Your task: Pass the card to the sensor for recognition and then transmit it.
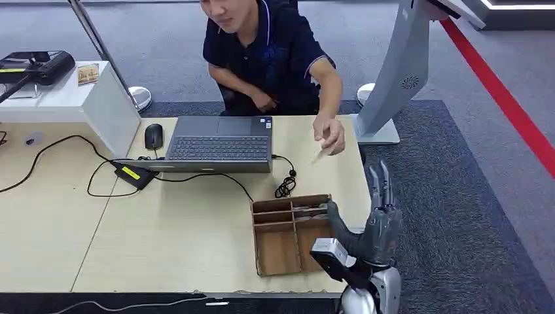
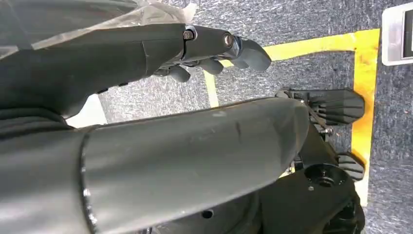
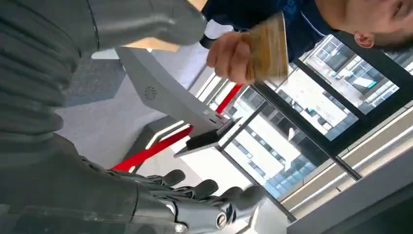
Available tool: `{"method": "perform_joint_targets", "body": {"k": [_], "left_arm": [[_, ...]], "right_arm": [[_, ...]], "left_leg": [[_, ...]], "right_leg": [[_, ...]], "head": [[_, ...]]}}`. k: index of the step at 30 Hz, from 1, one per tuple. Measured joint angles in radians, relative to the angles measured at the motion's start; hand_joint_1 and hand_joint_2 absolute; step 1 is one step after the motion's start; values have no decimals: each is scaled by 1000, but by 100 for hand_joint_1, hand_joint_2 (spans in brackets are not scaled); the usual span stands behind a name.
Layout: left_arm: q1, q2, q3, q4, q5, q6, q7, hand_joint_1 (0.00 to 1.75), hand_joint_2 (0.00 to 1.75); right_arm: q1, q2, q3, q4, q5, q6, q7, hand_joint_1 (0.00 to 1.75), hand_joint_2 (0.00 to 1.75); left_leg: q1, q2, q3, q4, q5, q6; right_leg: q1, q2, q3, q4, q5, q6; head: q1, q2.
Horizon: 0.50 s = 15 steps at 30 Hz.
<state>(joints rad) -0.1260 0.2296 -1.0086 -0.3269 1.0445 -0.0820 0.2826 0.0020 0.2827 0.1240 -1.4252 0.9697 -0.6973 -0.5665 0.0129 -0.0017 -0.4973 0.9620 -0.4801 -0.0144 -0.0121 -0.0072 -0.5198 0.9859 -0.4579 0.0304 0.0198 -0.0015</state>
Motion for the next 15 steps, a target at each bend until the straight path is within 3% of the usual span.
{"method": "perform_joint_targets", "body": {"k": [15], "left_arm": [[0,0,-2,0,6,1,0,0,0]], "right_arm": [[-2,0,5,23,92,0,17,0,175]], "left_leg": [[0,0,0,0,0,0]], "right_leg": [[0,0,-1,0,0,0]], "head": [[0,0]]}}
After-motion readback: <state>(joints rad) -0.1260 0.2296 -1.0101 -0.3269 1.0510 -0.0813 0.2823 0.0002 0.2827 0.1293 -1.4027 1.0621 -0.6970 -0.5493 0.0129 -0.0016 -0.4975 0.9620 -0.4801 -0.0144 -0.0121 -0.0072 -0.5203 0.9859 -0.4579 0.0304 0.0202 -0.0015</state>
